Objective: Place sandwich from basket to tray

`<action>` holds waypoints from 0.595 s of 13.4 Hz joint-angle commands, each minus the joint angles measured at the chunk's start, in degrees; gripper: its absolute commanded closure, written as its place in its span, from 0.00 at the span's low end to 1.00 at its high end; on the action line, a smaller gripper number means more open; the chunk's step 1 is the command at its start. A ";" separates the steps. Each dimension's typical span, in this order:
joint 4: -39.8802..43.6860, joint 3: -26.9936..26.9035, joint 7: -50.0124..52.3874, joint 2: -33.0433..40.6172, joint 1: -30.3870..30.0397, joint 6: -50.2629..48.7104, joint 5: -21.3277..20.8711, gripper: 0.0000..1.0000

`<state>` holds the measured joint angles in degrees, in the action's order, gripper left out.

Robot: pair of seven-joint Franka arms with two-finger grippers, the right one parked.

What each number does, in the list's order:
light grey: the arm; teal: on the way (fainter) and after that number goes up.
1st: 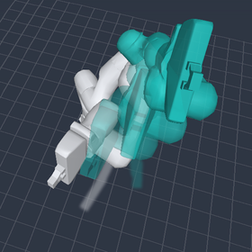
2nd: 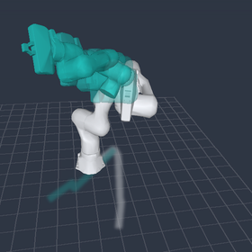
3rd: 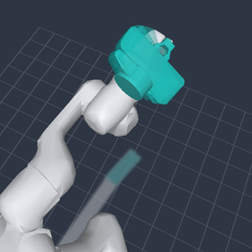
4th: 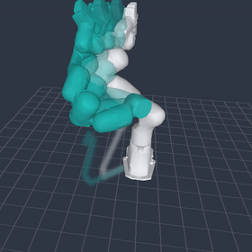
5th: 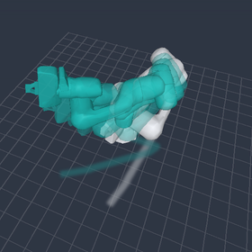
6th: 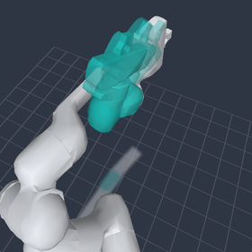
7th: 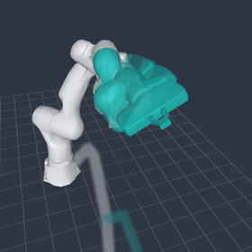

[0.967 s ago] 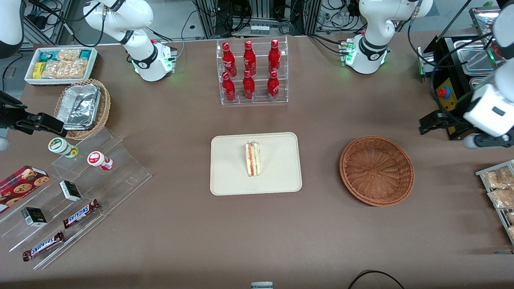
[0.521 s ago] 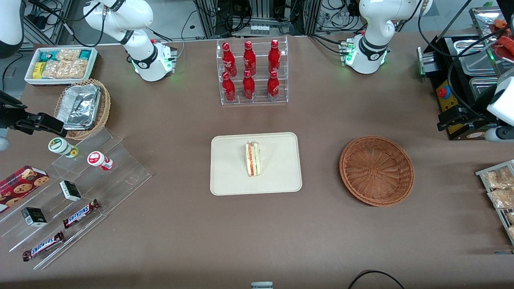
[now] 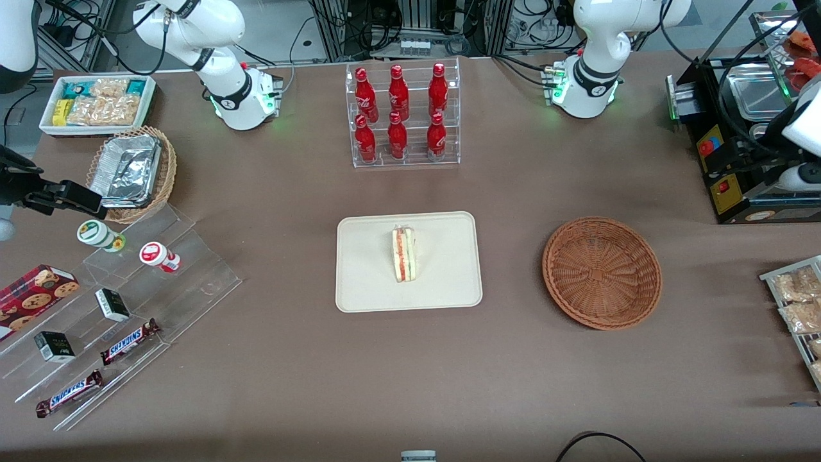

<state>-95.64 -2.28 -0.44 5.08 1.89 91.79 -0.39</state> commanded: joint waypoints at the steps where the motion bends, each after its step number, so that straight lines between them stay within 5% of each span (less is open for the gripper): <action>1: 2.11 -0.44 -2.54 -0.24 0.04 -2.14 -0.49 0.00; 8: 4.32 -0.44 -2.64 -2.43 0.04 -1.53 -0.14 0.00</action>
<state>-93.64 -2.63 -1.94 4.46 1.89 91.20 -0.39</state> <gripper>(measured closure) 0.000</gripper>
